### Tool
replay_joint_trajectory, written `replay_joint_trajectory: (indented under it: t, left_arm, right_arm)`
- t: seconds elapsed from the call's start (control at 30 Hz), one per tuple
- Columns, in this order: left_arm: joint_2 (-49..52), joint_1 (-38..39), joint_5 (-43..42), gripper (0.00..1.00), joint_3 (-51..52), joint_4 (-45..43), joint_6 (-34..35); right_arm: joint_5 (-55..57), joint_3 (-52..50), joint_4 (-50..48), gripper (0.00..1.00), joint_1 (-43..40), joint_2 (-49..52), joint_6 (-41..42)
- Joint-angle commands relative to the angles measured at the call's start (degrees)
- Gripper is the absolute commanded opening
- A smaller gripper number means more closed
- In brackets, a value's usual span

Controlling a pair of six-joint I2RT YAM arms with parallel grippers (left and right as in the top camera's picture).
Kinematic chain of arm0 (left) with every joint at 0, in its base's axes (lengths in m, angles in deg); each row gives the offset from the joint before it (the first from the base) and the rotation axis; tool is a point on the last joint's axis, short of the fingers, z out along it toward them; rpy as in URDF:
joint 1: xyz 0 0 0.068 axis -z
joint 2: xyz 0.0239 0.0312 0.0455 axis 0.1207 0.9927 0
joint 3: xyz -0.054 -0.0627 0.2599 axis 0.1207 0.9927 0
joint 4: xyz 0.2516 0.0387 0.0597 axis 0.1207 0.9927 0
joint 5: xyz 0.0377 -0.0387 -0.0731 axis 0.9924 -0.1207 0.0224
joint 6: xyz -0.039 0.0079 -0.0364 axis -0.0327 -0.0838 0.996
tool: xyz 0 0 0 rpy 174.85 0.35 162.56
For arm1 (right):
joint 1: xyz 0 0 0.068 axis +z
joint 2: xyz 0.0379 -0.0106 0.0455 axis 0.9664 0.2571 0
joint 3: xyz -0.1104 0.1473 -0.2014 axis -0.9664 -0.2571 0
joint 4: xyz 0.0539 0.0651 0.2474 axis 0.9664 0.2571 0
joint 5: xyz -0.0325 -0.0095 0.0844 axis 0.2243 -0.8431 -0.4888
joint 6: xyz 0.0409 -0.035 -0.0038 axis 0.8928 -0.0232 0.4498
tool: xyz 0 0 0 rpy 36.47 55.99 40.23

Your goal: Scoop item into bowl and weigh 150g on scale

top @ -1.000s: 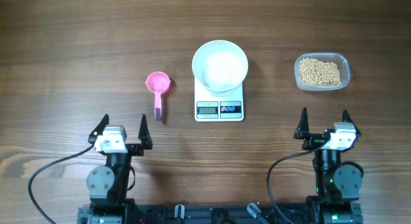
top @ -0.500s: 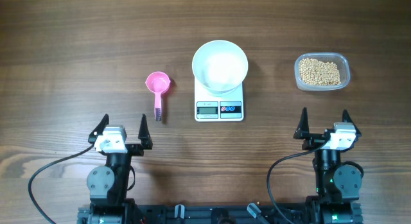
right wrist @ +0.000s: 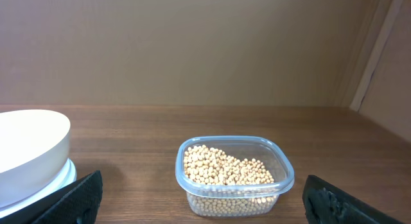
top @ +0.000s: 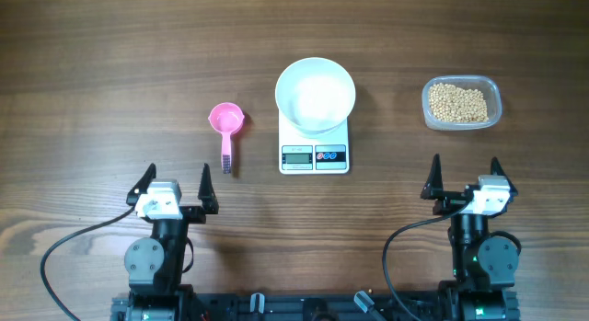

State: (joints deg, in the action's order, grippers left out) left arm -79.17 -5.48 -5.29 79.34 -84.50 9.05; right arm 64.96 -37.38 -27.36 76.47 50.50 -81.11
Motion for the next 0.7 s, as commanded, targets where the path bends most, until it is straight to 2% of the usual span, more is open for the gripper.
replay_joint_trajectory:
  t: [0.0,0.3,0.4,0.5,0.6,0.67]
  left_arm:
    - [-0.61,0.2,-0.09,1.0,0.2,0.22,-1.29]
    - [-0.61,0.2,-0.11,1.0,0.22,0.15,-1.27]
    - [-0.61,0.2,-4.17,1.0,0.2,-0.15,-1.09]
    - [-0.61,0.2,-4.24,1.0,0.2,-0.44,-1.07]
    - [-0.61,0.2,-10.86,1.0,0.2,-3.93,-0.59]
    - [-0.61,0.2,-14.4,1.0,0.2,-7.39,3.93]
  right_arm:
    - [-0.94,-0.07,-0.15,1.0,0.33,-0.24,0.52]
    - [-0.94,-0.07,-0.15,1.0,0.33,-0.24,0.52]
    - [-0.94,-0.07,-0.15,1.0,0.33,-0.24,0.5]
    - [-0.94,-0.07,-0.15,1.0,0.33,-0.24,0.5]
    - [-0.92,-0.07,-0.15,1.0,0.33,-0.24,0.5]
    - [-0.94,-0.07,-0.17,1.0,0.33,-0.24,0.5]
